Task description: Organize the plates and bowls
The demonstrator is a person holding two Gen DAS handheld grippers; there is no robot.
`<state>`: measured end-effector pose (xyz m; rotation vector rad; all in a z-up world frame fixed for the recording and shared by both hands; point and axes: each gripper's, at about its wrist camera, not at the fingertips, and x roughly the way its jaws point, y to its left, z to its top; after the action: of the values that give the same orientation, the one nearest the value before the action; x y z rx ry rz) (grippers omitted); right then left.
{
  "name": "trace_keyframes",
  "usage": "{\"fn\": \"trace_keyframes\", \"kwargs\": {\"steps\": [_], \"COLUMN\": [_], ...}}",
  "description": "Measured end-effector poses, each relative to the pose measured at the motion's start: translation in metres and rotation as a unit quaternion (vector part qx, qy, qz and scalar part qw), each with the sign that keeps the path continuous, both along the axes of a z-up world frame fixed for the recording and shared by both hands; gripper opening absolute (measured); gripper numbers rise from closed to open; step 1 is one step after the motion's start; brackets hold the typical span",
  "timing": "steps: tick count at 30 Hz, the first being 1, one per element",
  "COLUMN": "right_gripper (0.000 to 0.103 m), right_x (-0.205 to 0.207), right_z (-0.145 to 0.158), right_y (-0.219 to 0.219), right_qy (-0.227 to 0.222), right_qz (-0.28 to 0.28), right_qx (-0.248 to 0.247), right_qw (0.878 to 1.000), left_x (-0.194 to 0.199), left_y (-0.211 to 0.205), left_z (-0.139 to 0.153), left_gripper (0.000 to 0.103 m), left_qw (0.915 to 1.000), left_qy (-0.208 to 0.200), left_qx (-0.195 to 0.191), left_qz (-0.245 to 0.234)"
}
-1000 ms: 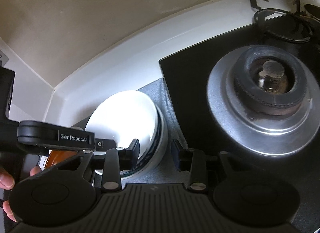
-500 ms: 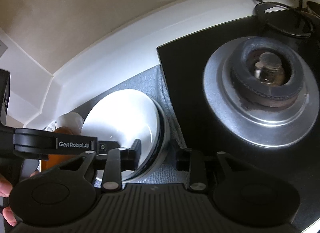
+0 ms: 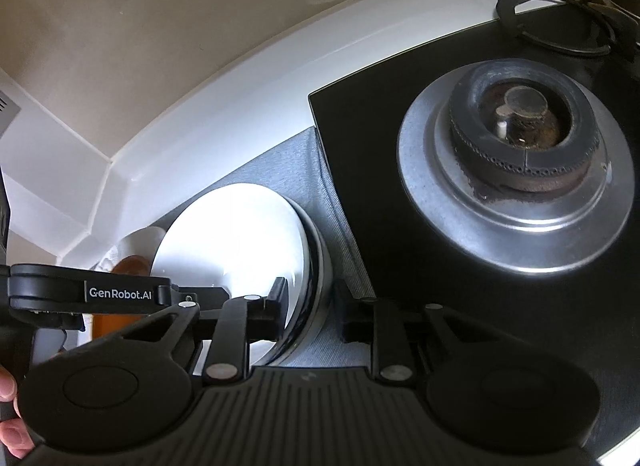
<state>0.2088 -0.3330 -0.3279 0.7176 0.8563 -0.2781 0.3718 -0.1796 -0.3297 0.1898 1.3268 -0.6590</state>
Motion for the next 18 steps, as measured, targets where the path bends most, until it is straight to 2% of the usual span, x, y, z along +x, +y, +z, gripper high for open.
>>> {"fn": "trace_keyframes", "kwargs": {"steps": [8, 14, 18], "right_gripper": [0.024, 0.025, 0.025], "right_x": [-0.015, -0.016, -0.006], "right_z": [0.034, 0.057, 0.069], "right_y": [0.028, 0.061, 0.087], "right_qy": [-0.019, -0.036, -0.045], "right_qz": [0.004, 0.040, 0.075], "right_qx": [0.005, 0.020, 0.028], "right_qw": [1.000, 0.998, 0.996], "left_x": [-0.018, -0.033, -0.036], "left_y": [0.041, 0.089, 0.130], "left_z": [0.043, 0.073, 0.083], "left_gripper": [0.022, 0.022, 0.022], "left_qw": [0.9986, 0.9952, 0.9913], "left_qy": [-0.026, -0.060, -0.057], "left_qx": [-0.022, -0.022, -0.024], "left_qz": [0.042, 0.075, 0.117]}}
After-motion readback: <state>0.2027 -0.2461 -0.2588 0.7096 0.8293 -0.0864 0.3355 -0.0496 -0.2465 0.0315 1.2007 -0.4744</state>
